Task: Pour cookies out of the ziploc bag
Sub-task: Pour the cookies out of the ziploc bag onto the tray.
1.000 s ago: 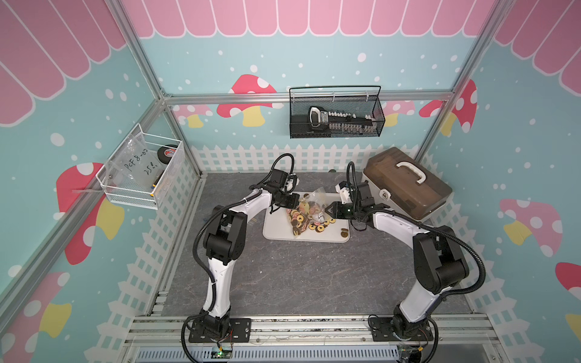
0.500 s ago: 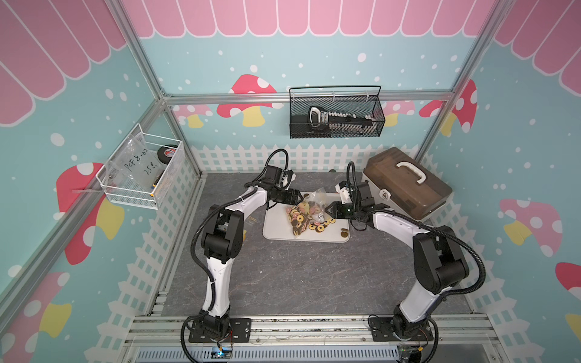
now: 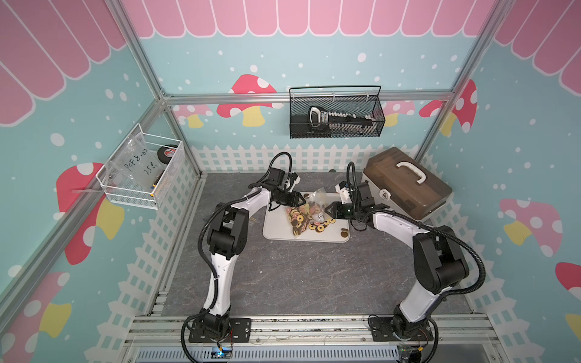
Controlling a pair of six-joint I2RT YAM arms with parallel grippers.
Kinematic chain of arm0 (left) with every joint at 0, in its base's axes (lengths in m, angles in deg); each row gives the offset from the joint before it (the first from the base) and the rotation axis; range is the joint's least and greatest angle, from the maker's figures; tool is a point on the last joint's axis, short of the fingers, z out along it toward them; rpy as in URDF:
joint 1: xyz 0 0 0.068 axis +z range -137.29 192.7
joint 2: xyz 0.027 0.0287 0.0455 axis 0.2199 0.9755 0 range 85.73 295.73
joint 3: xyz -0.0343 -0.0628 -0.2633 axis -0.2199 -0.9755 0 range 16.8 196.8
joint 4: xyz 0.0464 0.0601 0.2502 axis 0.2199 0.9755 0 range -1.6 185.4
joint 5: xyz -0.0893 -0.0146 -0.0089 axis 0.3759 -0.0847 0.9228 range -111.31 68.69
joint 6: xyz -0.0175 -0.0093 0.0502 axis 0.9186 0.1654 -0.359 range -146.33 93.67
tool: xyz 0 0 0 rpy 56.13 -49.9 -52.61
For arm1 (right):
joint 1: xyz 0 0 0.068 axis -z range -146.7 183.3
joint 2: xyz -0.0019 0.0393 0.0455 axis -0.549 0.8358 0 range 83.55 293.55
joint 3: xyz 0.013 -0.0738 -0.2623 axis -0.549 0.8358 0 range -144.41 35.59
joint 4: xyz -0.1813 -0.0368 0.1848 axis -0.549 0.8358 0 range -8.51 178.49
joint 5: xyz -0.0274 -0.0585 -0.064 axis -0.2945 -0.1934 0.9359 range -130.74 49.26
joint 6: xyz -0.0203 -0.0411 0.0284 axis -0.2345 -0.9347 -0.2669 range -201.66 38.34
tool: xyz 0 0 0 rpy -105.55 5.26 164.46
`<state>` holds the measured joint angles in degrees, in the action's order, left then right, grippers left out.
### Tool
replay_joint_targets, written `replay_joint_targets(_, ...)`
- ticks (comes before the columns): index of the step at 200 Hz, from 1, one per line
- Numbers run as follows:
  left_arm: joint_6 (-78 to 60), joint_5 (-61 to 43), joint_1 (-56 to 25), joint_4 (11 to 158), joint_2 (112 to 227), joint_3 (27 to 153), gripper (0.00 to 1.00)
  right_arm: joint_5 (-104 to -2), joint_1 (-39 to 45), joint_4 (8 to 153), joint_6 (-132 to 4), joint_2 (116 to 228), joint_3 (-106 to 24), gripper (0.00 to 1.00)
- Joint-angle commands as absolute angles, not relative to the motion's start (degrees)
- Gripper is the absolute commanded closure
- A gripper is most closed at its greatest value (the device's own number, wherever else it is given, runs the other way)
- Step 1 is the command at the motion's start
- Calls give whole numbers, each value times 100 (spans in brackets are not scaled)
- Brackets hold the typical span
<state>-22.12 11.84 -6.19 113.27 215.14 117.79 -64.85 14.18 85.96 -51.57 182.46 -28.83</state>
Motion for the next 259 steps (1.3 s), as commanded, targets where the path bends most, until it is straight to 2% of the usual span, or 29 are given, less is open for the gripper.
replay_joint_targets(1, -2409, 1168, -738, 11480, 21589, 11981, 63, -6560, 1440, 8502, -5193, 18075, -2813, 68)
replay_joint_targets(6, -2413, 1161, -742, 11486, 21611, 11986, 67, -6569, 1441, 8501, -5195, 18075, -2815, 68)
replay_joint_targets(20, -2437, 1060, -742, 11529, 21608, 11964, 91, -6560, 1440, 8507, -5195, 18077, -2813, 68)
replay_joint_targets(27, -2448, 983, -740, 11546, 21577, 11943, 100, -6558, 1440, 8509, -5195, 18075, -2813, 68)
replay_joint_targets(95, -2413, -316, -742, 12035, 20431, 11260, 100, -6569, 1449, 8490, -5210, 18028, -2778, 68)
replay_joint_targets(135, -2475, -702, -760, 12428, 19846, 11128, 100, -6594, 1466, 8465, -5212, 17992, -2743, 68)
replay_joint_targets(169, -2457, -874, -894, 12822, 19722, 11512, 100, -6605, 1484, 8449, -5204, 17990, -2734, 68)
replay_joint_targets(215, -2554, -1834, -1386, 13693, 19864, 12351, 100, -6614, 1504, 8436, -5204, 17988, -2725, 68)
replay_joint_targets(259, -2605, -2178, -1582, 14087, 19665, 12692, 100, -6622, 1510, 8425, -5204, 17989, -2716, 68)
